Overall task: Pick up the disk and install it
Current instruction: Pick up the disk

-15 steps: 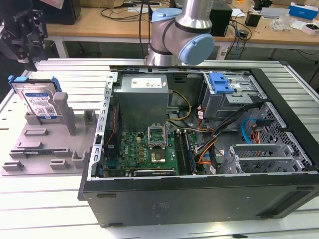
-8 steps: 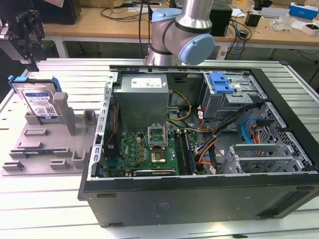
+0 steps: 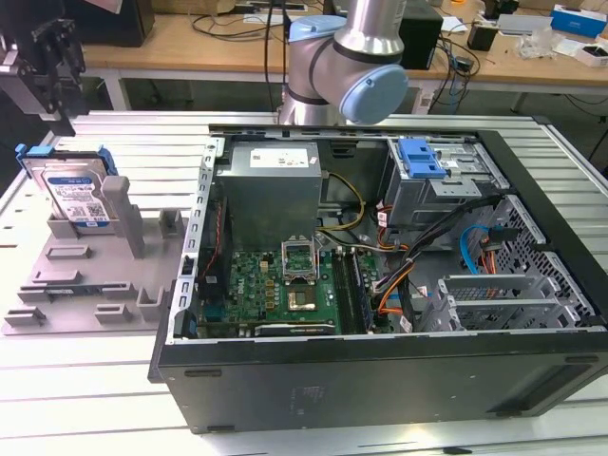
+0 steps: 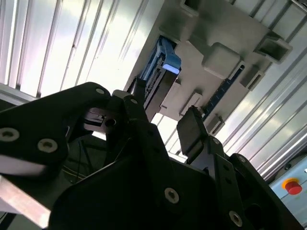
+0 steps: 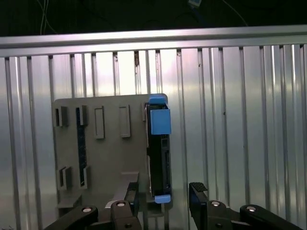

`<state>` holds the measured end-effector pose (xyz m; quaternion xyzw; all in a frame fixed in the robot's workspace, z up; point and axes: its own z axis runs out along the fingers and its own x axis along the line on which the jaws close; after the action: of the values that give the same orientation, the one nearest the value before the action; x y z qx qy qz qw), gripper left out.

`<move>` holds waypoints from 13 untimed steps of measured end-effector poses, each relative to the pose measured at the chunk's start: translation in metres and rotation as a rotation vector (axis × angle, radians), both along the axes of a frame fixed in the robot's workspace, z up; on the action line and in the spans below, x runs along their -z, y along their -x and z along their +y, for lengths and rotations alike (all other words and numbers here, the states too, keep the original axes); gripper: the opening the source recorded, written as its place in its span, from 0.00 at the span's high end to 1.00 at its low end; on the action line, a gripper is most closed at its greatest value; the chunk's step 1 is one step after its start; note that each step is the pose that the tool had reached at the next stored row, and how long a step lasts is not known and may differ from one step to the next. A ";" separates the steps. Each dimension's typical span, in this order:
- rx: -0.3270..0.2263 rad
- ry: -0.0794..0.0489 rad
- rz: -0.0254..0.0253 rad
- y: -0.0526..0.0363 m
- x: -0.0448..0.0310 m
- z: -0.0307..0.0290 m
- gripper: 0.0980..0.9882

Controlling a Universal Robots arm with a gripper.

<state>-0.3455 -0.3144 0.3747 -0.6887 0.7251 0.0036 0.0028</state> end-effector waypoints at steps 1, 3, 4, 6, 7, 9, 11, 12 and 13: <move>0.000 0.001 0.0000 0.0004 0.0003 0.0017 0.50; 0.000 0.003 -0.0001 0.0040 0.0013 0.0041 0.50; 0.000 0.004 -0.0001 0.0078 0.0021 0.0043 0.50; 0.000 0.005 -0.0001 0.0149 0.0033 0.0043 0.50; 0.000 0.005 -0.0001 0.0182 0.0038 0.0043 0.50; 0.000 0.005 -0.0001 0.0282 0.0053 0.0043 0.50; 0.000 0.006 -0.0001 0.0349 0.0076 0.0044 0.50; -0.001 0.006 -0.0001 0.0366 0.0084 0.0044 0.50; -0.002 0.006 -0.0001 0.0388 0.0097 0.0043 0.50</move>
<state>-0.3843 -0.3100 0.3650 -0.6894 0.7244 0.0013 0.0007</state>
